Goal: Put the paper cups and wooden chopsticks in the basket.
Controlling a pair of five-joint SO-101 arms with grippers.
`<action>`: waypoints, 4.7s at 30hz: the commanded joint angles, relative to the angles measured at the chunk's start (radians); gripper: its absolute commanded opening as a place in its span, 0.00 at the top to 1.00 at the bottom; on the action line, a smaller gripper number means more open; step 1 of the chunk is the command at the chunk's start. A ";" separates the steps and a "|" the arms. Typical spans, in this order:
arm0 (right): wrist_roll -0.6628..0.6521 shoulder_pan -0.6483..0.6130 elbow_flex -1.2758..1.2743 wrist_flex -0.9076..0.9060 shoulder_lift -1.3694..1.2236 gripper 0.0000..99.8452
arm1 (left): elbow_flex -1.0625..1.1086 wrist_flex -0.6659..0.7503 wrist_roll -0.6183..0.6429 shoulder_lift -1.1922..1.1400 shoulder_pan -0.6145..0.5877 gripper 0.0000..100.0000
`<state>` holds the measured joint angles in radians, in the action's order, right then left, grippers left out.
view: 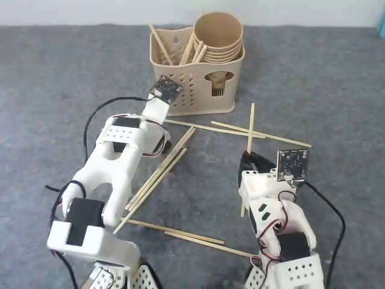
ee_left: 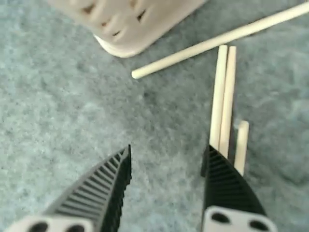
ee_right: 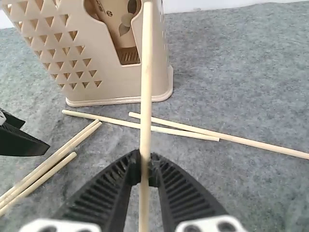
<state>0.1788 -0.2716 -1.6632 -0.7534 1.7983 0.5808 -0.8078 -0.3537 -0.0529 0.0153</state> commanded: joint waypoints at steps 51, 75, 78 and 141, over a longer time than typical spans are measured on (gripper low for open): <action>0.006 0.007 -0.008 0.016 0.018 0.99 | 0.059 0.003 -0.071 -0.014 0.055 0.82; 0.006 0.015 -0.005 0.016 0.018 0.99 | -0.054 -0.399 -0.066 0.391 0.186 0.99; 0.006 0.015 -0.005 0.016 0.018 0.99 | -0.048 -0.405 -0.066 0.585 0.184 0.99; -0.021 0.015 0.003 0.018 0.018 0.99 | -0.245 0.229 0.393 0.560 -0.005 0.69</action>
<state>0.1788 -0.2716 -1.6632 -0.7534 1.7983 0.3798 -0.2186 0.0468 0.2770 0.0798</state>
